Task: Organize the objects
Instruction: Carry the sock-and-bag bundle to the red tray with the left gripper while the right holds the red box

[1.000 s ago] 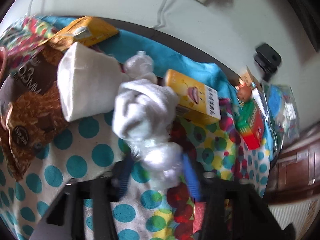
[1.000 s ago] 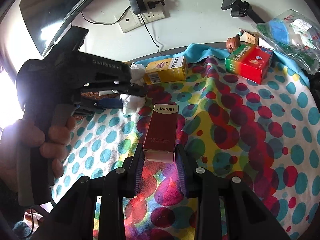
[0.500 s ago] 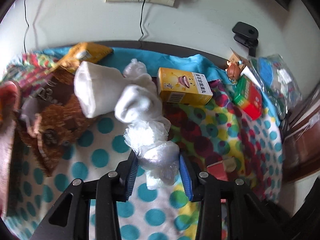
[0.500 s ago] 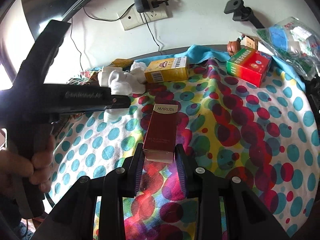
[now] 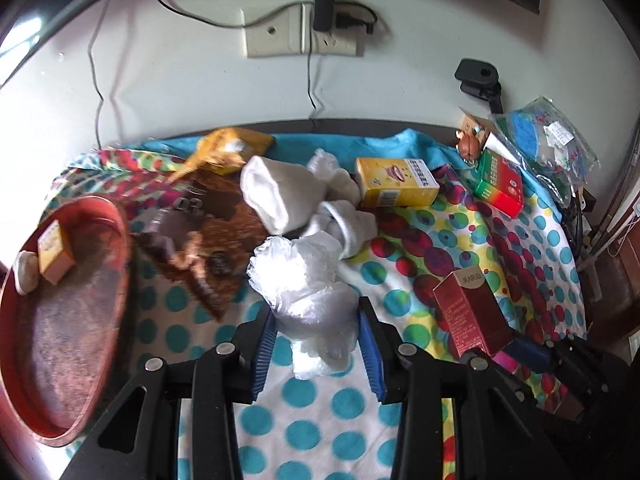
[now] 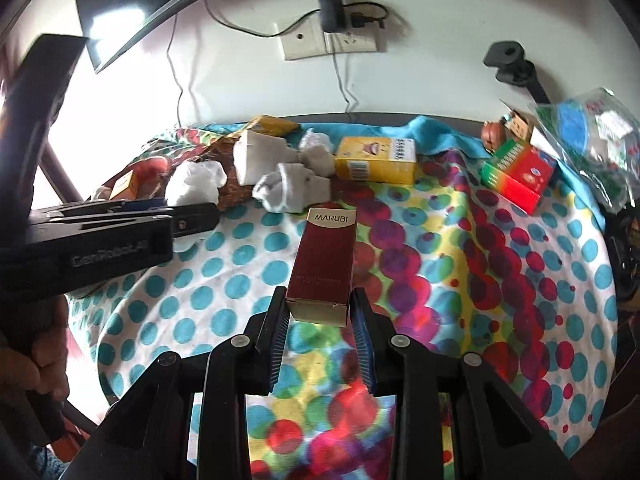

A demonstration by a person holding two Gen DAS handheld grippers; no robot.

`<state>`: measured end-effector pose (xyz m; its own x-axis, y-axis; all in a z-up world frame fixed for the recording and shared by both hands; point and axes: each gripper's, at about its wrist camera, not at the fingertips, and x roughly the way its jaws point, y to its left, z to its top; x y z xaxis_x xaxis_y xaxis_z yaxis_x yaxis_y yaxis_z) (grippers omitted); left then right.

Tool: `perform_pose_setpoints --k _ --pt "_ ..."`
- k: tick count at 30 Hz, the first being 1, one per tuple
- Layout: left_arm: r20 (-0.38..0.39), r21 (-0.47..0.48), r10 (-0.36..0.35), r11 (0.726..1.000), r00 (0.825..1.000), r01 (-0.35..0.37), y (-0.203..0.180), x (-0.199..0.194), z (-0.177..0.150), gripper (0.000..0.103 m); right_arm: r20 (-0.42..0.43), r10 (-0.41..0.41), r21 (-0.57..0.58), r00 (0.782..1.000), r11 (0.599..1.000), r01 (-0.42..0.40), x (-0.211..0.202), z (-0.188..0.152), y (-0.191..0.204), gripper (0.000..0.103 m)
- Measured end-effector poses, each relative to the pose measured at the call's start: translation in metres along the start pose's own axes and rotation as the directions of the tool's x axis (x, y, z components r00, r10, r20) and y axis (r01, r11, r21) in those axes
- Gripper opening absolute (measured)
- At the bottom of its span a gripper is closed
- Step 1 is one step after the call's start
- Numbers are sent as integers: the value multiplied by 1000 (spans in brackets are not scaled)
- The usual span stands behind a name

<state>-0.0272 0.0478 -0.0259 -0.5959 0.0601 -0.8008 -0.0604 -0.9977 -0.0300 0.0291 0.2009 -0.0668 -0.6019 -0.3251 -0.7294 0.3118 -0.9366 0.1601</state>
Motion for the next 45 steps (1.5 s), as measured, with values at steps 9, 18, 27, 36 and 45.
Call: perform_pose_setpoints --k 9,18,27,36,45 --pt "49 -19 30 999 998 -29 36 -42 -8 39 -12 4 -45 1000 999 -5 -1 5 33 29" --pt "82 -61 109 993 991 -104 94 -73 -17 39 -41 -8 -66 999 998 6 0 5 56 29" --pt "86 -155 232 964 969 -217 179 -93 -22 39 -49 -13 -84 999 996 8 2 8 73 29" --pt "59 -260 340 913 939 -314 264 -102 -28 39 -71 -26 -100 997 995 19 8 8 83 29" --pt "12 -294 380 885 925 -361 330 -84 -37 39 -93 -38 -110 995 994 27 15 8 90 29"
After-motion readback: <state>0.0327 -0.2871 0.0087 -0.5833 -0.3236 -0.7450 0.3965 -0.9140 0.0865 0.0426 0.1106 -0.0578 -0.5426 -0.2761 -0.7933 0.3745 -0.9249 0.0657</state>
